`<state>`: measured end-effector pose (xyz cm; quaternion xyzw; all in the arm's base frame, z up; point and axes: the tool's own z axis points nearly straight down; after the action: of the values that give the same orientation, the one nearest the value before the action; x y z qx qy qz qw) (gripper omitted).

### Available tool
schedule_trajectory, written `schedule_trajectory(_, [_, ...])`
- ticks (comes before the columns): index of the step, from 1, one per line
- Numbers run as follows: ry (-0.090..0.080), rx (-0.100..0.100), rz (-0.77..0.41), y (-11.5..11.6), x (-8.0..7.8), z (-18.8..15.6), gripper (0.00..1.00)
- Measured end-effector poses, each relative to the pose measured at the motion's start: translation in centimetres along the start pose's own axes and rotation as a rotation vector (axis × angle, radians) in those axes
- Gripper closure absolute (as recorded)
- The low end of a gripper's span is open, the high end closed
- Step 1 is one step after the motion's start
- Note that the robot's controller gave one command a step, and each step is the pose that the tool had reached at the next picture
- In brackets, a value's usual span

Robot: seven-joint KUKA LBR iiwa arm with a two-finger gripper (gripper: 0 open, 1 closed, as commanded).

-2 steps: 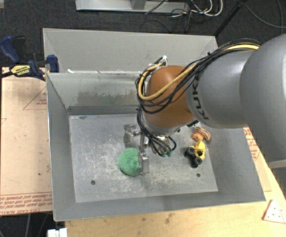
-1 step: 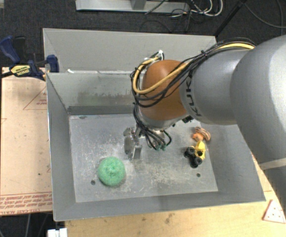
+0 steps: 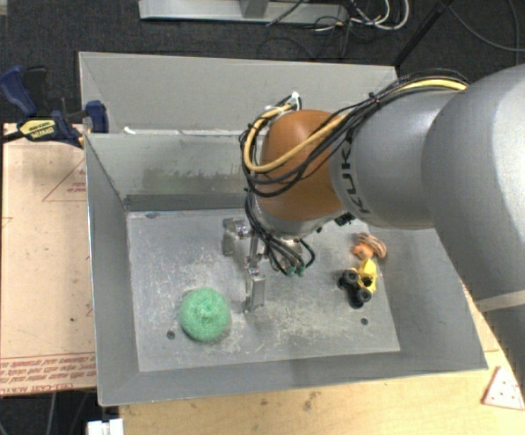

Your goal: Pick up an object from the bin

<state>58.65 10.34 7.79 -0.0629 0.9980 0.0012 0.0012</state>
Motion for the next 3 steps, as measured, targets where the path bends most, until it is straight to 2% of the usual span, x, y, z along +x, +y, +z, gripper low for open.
schedule_trajectory(2, [0.0,0.0,0.0,0.01,0.0,0.0,0.0])
schedule_trajectory(3, [0.0,0.0,0.06,0.65,-0.42,-0.27,0.0])
